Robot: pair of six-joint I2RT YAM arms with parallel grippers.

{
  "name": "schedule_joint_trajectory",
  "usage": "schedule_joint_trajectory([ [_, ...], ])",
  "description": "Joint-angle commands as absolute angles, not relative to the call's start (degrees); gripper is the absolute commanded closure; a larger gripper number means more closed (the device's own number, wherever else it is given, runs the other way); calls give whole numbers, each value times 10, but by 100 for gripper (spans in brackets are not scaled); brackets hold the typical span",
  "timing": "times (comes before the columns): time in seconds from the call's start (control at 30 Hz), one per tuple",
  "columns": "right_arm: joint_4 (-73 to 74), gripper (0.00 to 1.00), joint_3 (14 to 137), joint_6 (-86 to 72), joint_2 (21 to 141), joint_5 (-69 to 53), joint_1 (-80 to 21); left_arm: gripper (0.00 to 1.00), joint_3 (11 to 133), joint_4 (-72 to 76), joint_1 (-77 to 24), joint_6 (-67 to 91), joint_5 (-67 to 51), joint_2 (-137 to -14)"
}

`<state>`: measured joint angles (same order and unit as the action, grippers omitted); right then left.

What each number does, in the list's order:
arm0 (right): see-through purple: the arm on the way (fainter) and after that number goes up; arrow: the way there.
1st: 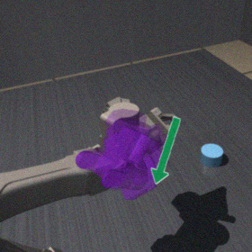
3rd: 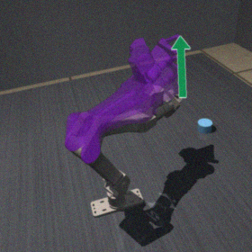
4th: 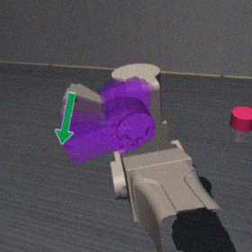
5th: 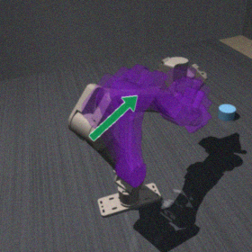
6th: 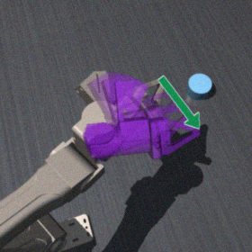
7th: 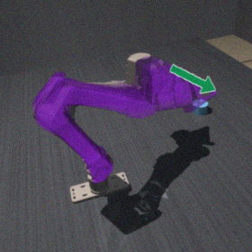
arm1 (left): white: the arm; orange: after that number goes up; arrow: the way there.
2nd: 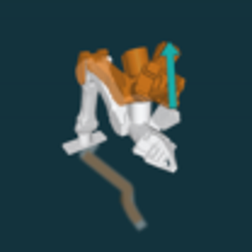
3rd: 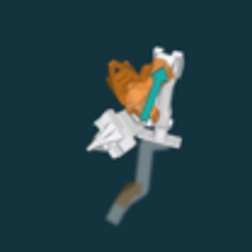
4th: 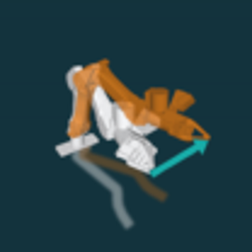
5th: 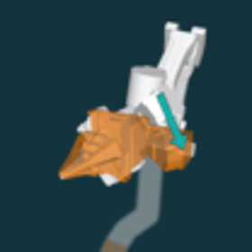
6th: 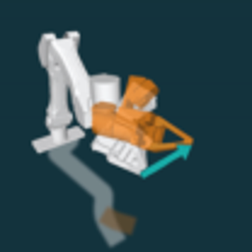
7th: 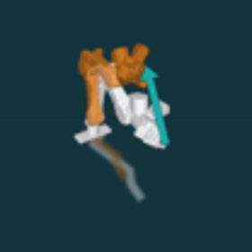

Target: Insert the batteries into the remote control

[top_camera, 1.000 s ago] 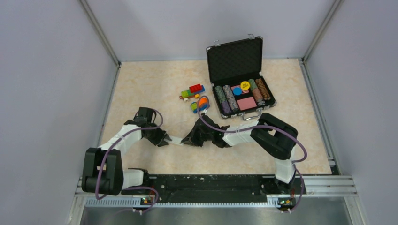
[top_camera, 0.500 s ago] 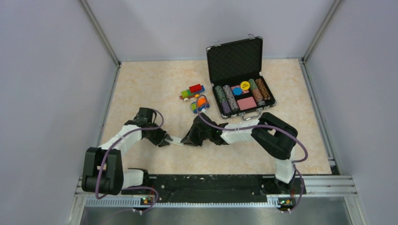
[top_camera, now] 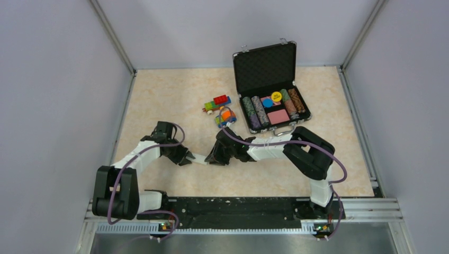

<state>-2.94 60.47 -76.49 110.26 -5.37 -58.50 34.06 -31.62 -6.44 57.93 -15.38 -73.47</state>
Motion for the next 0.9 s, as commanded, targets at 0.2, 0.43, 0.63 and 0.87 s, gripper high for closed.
schedule_joint_trajectory([
  [0.2,37,91,609,-743,1149,-36,-593,68,324,-309,-65,568,-108,-755],
  [0.43,36,97,595,-740,1147,-37,-593,68,326,-307,-65,567,-113,-758],
  [0.63,20,97,599,-738,1155,-45,-593,69,327,-307,-65,566,-116,-758],
  [0.87,11,97,604,-748,1169,-55,-593,69,373,-350,-65,550,-92,-721],
])
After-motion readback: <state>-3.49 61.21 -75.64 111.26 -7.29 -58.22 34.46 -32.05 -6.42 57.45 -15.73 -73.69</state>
